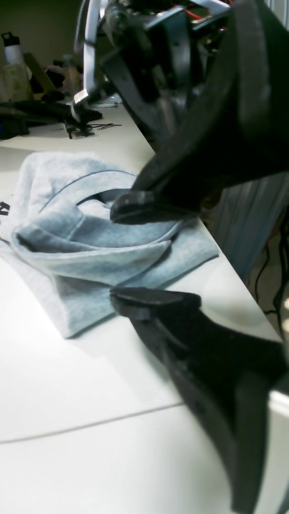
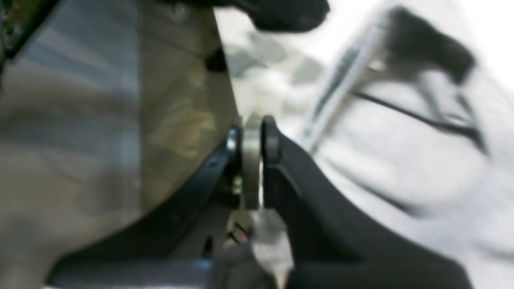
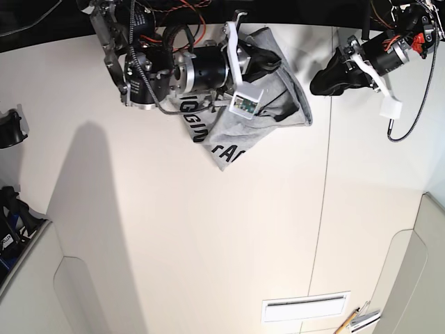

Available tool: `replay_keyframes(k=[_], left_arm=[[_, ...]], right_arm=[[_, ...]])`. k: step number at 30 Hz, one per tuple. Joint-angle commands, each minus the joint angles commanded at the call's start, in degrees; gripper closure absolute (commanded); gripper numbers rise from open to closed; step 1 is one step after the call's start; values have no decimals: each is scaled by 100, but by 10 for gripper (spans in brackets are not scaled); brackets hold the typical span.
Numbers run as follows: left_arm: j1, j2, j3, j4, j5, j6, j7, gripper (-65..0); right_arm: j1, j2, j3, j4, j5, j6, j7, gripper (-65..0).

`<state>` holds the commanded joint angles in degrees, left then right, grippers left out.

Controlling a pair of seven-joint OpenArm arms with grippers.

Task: Fold the T-shirt properly
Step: 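Press the folded bundle with the right gripper and release, then grasp the bundle's opposite sides with both grippers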

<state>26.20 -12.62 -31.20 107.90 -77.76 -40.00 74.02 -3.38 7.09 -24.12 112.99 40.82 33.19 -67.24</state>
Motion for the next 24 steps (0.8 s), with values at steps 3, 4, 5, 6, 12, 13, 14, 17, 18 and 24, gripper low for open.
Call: replay_keyframes(k=[3, 4, 5, 6, 12, 13, 14, 17, 18, 24], left_arm=[[-179, 2, 0, 17, -101, 0, -2, -377], [-271, 4, 0, 20, -87, 0, -4, -378], [-356, 4, 0, 20, -81, 0, -4, -378], [-446, 7, 0, 20, -83, 0, -7, -378], [-667, 0, 264, 13, 428, 0, -352, -460], [-669, 4, 420, 13, 501, 0, -376, -477], [-671, 4, 588, 13, 686, 0, -496, -477], [-669, 7, 960, 13, 1530, 0, -1010, -476], [-669, 9, 1043, 13, 1786, 0, -1152, -475], [-688, 9, 1137, 13, 2142, 0, -1329, -250]], right_arm=[[-15, 188, 568, 358, -164, -48, -4, -75], [-15, 197, 855, 367, -160, -46, -2, -75], [-15, 195, 1150, 367, -160, -44, 24, -75], [-15, 195, 1456, 367, -144, -46, 48, -75], [-118, 254, 2669, 275, 201, -44, 92, -285], [-129, 258, 2708, 234, 219, -44, 81, -304], [-125, 258, 2710, 188, 214, -44, 81, -305], [-127, 258, 2710, 168, 223, -44, 101, -304], [-133, 258, 2710, 168, 229, -44, 92, -304], [-776, 256, 2699, 166, 575, 149, 105, -304]])
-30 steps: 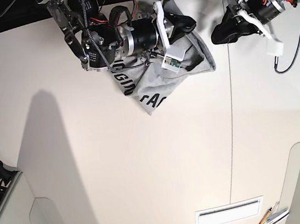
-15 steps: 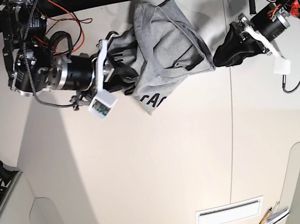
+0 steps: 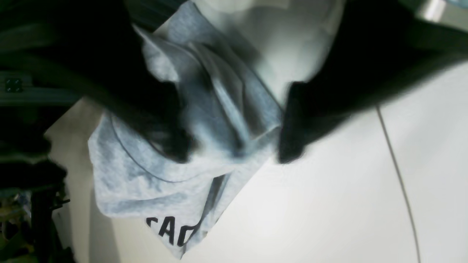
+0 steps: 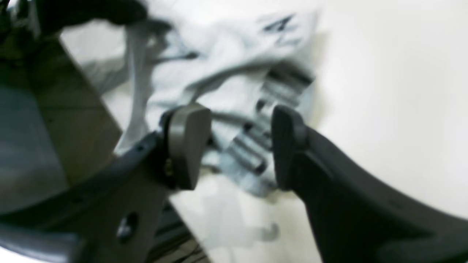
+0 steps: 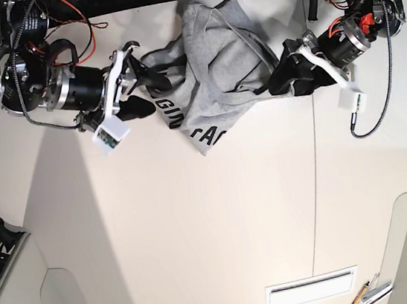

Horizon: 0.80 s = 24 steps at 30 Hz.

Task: Fold the T-shirt properly
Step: 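Grasp the bundle's opposite sides with both grippers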

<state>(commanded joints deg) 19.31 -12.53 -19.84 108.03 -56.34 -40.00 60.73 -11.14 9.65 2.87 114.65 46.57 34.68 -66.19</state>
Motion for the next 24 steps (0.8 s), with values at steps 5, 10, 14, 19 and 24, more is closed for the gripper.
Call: replay_keyframes(k=[5, 10, 14, 19, 24], left_arm=[[-94, 0, 0, 0, -17, 0, -9, -105], [-155, 0, 0, 0, -44, 0, -7, -105], [-203, -4, 0, 0, -39, 0, 35, -105], [-201, -2, 0, 0, -39, 0, 76, -105], [-227, -9, 0, 2, -13, 0, 83, -96]], right_arm=[[-599, -33, -2, -7, 271, 11, 400, -304], [-782, -234, -422, -400, 212, 26, 496, -304], [-632, -481, -1008, -1016, -385, 7, 911, -304], [-345, -745, -1351, -1429, -568, 7, 986, -302], [-190, -793, -1569, -1561, -608, 4, 984, -30]])
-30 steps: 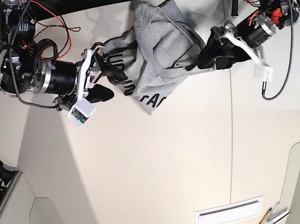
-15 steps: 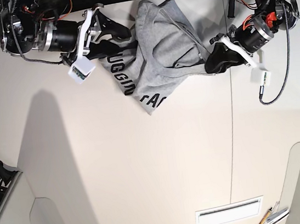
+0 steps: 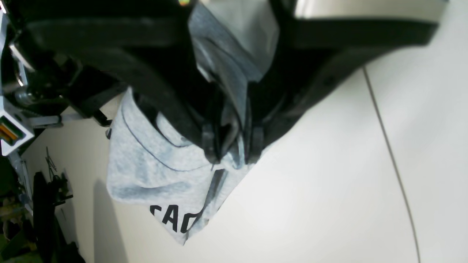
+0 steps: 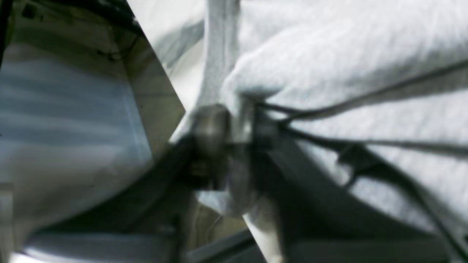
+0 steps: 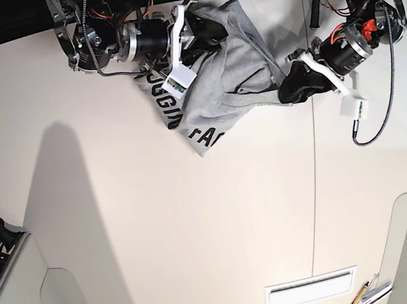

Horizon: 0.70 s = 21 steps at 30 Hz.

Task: Fold the T-shirt properly
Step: 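Grasp the bundle's opposite sides with both grippers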

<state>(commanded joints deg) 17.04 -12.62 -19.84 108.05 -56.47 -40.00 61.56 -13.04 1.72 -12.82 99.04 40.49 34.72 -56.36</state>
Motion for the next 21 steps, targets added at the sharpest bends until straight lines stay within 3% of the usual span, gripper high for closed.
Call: replay_keyframes(k=[1, 3, 9, 16, 18, 21], left_arm=[[-26, -4, -2, 0, 24, 0, 4, -74], [-116, -48, 0, 0, 59, 0, 42, -42], [-278, -264, 0, 0, 50, 0, 188, -40], [-308, -295, 0, 0, 59, 0, 173, -41], [-374, -297, 0, 0, 61, 0, 170, -60], [-417, -297, 0, 0, 61, 0, 170, -232]], right_arm=[[4, 0, -37, 2, 31, 2, 2, 0], [15, 0, -118, 2, 98, 2, -4, 0], [15, 0, -455, 33, 695, 26, -282, 0], [33, -140, -568, 37, 699, 26, -396, -2], [83, -173, -568, 37, 691, 26, -409, -118], [214, -173, -568, 39, 715, 22, -428, -251]])
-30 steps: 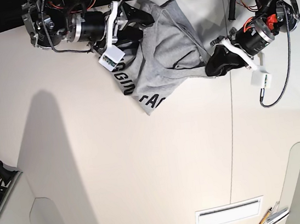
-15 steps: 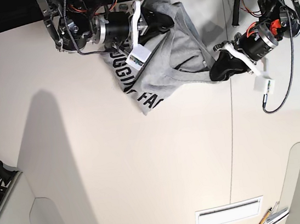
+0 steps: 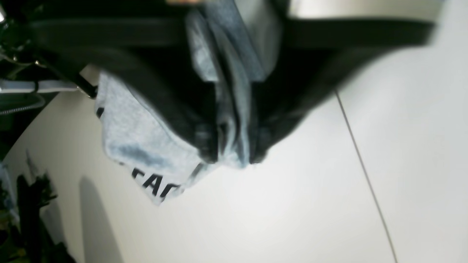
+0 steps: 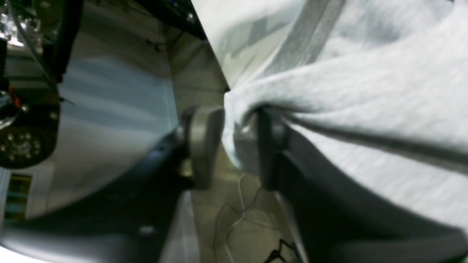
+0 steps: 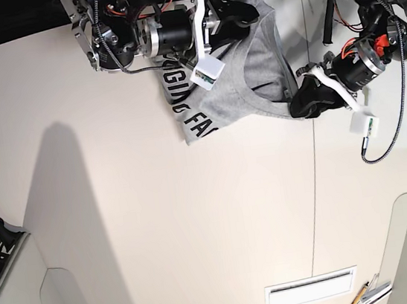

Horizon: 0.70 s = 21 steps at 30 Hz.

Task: Fold the T-shirt properly
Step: 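Grasp the bundle's opposite sides with both grippers, then lift and flip the bundle over with both grippers, lettering side up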

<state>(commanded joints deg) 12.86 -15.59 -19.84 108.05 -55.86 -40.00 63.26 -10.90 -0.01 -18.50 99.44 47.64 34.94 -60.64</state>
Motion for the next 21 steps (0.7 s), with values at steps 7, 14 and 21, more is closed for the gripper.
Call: replay_keyframes(k=[7, 14, 21], left_arm=[[0, -2, -595, 153, -476, 0, 98, -269], [723, -151, -1088, 935, -1665, 0, 901, -258], [1812, -153, -1088, 1097, -1884, 0, 905, -259]], right_arm=[[431, 2, 13, 752, 372, 0, -603, -257], [1099, 0, 420, 1128, -1023, -70, 140, -257], [1821, 0, 675, 140, -1215, -125, 529, -257]])
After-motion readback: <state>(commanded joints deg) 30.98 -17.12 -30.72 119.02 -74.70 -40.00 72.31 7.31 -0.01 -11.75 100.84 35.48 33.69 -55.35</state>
